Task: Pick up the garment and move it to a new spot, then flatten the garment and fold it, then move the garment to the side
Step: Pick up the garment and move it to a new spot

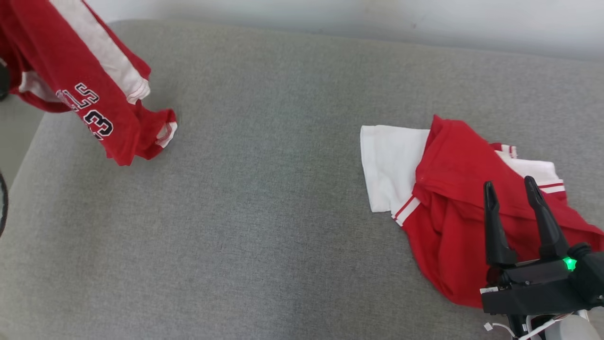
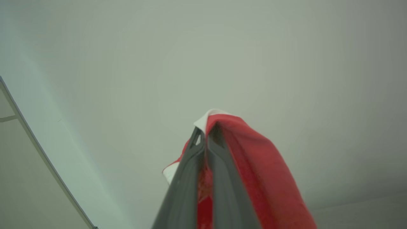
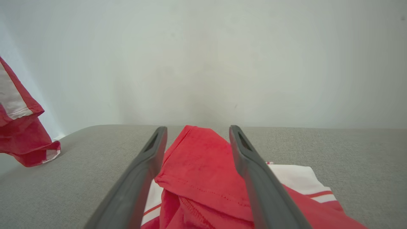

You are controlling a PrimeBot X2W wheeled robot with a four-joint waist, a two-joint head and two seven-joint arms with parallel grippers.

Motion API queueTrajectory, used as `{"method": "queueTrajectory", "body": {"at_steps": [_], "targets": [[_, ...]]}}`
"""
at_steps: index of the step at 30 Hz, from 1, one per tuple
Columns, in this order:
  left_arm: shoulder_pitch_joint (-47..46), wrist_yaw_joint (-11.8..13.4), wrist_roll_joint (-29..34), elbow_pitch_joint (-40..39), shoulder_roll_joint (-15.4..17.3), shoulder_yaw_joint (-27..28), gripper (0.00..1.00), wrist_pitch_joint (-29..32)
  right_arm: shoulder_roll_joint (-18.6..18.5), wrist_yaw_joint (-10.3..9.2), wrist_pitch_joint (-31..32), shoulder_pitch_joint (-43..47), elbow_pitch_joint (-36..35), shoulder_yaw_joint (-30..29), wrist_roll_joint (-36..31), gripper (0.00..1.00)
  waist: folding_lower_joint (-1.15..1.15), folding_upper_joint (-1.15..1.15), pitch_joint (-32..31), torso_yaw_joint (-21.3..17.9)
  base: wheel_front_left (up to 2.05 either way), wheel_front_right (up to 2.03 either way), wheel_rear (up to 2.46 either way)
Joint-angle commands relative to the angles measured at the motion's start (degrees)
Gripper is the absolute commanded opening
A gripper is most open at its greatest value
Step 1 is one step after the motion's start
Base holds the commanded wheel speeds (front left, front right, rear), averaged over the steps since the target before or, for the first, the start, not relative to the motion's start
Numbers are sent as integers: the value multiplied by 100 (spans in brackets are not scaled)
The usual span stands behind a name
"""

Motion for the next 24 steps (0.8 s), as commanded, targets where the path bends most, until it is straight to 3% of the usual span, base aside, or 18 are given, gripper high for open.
{"method": "queueTrajectory", "body": {"at_steps": [1, 7, 16, 24], "targets": [[145, 48, -28, -12, 18, 31, 0, -41, -72, -12, -5, -64, -51, 15, 3, 100, 0, 0, 169, 28, 0, 0, 0], [586, 171, -172, 250, -33, 197, 0, -69, -250, -12, -5, -12, -191, -41, -50, 100, 0, 0, 392, -242, 0, 0, 0], [1460, 90, -506, 1117, -664, 527, 0, -81, -468, -12, 12, -50, -334, -98, -63, 100, 0, 0, 619, -580, 0, 0, 0], [2082, -197, -714, 2145, -1312, 734, 0, -83, -541, -12, 76, -32, -404, -146, -38, 100, 0, 0, 687, -733, 0, 0, 0]]}}
